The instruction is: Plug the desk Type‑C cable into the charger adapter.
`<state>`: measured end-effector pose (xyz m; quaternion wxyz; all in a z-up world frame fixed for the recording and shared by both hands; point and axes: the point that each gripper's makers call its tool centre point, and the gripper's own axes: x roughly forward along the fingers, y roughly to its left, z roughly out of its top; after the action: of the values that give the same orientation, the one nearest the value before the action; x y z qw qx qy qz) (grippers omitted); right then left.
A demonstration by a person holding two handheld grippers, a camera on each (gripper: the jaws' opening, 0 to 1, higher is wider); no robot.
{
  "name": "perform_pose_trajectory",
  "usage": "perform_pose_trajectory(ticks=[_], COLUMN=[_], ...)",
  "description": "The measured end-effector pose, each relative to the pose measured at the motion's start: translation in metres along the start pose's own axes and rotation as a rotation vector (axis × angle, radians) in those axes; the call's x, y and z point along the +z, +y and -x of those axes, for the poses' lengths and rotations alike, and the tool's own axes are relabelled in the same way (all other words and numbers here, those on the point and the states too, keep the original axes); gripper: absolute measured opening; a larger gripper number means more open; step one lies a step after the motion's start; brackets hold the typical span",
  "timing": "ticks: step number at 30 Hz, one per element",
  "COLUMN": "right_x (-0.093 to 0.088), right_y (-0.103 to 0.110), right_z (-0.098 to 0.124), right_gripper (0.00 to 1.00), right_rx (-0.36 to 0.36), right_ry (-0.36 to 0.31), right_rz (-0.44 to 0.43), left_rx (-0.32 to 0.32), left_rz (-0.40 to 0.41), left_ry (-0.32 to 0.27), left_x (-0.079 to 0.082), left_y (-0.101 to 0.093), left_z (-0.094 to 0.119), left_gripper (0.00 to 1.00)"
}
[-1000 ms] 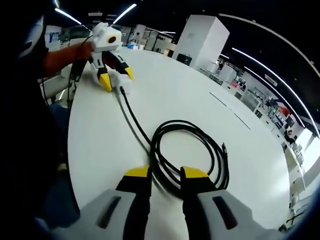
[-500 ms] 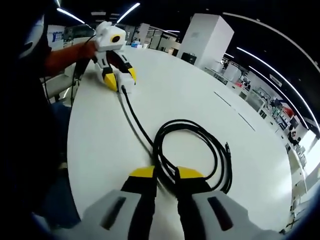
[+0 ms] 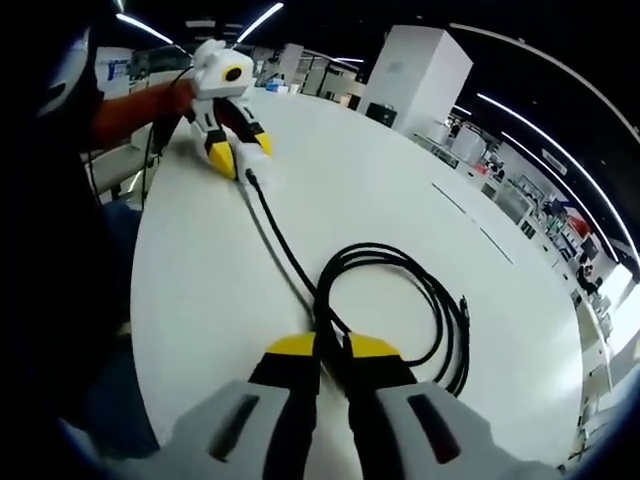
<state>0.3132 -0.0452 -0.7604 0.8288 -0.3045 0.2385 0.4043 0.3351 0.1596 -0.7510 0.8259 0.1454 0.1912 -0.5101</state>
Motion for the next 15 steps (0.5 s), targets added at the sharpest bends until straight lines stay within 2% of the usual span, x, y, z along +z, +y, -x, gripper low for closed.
perform_pose_trajectory(ticks=[15], right_x=[0.004], right_y=[-0.0005], right_z=[-0.002], right_gripper=[0.04], right_rx=[-0.005], right_ry=[-0.005], right_rz=[0.048], left_rx=[-0.005], left_rz=[0.022], left_ry=[-0.022], left_x=[0.0005], left_y=[-0.0007], left_z=[0.0019], left_gripper=[0.25])
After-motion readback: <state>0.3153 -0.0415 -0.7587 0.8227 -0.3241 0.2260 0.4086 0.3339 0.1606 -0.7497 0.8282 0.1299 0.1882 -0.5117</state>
